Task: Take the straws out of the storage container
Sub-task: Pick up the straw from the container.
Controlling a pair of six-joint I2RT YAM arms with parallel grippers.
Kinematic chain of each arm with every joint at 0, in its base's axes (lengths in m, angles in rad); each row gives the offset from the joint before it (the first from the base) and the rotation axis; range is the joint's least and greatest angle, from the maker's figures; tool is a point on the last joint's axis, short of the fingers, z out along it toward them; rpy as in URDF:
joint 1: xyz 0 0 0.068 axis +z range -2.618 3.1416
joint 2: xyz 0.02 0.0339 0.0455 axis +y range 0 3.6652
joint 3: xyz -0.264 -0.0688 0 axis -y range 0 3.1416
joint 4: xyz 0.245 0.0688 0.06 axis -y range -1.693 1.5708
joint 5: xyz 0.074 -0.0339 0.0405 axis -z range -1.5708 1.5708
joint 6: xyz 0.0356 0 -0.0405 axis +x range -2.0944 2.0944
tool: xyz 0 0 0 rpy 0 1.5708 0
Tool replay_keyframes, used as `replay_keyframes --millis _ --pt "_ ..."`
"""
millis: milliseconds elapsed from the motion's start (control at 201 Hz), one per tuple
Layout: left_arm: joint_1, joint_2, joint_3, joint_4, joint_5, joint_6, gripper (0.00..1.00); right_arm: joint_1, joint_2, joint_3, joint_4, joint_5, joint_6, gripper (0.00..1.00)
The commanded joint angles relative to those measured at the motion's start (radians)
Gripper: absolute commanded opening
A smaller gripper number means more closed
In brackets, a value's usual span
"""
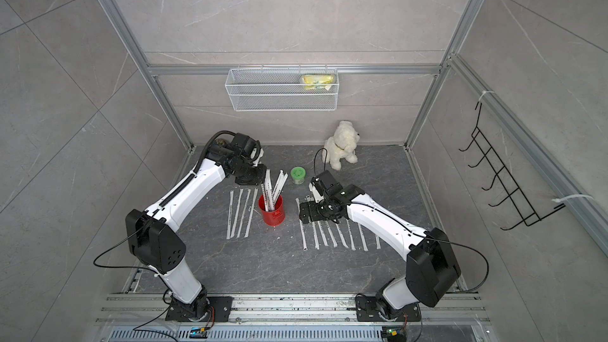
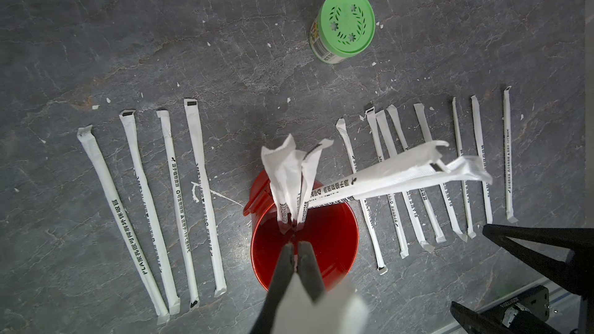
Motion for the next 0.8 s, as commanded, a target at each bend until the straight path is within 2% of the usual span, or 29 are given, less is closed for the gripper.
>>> replay_keyframes --millis 0,473,796 --pt "-0.005 0.005 0.060 -0.086 -0.013 0.044 0.06 -0.004 -0.011 -0.008 0.014 -0.012 -0.004 1.00" --pt "-0.006 -0.032 0.269 -0.252 -0.021 0.053 0.06 -0.006 -0.022 0.011 0.006 -0.011 -0.012 1.00" --pt "-0.005 -0.023 0.506 -0.434 -0.124 0.078 0.06 -0.009 -0.024 0.029 -0.010 -0.008 -0.025 1.00"
